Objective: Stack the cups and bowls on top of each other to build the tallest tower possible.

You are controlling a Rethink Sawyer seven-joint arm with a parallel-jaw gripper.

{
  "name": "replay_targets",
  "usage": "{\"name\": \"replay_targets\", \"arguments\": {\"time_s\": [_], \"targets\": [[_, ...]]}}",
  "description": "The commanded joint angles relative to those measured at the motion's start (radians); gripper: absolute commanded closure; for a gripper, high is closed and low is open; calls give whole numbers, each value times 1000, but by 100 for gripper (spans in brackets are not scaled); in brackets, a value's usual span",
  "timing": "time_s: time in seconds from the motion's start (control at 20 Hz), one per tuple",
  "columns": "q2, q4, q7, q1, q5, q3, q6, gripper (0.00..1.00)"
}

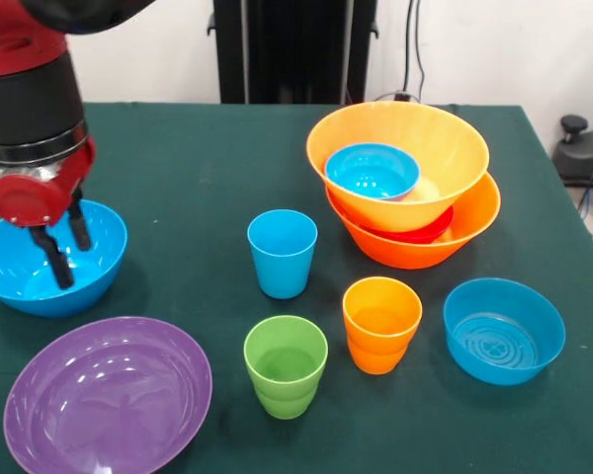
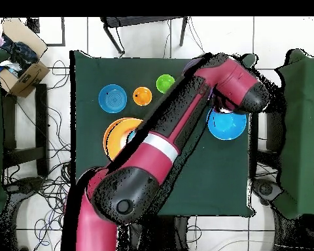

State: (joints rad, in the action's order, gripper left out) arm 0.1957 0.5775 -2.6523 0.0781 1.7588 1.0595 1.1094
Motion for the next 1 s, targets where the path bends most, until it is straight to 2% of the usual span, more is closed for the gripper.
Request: {"name": "replay_targets", "arguments": {"time_s": [0.05, 0.3, 0.55, 1.0], "targets": [[28, -45, -243, 18, 9, -17, 92, 0], [11, 34, -145, -11, -4, -1, 80, 0], [20, 134, -21, -49, 24, 16, 102, 0], [17, 209, 57, -82, 51, 26, 122, 0]]}}
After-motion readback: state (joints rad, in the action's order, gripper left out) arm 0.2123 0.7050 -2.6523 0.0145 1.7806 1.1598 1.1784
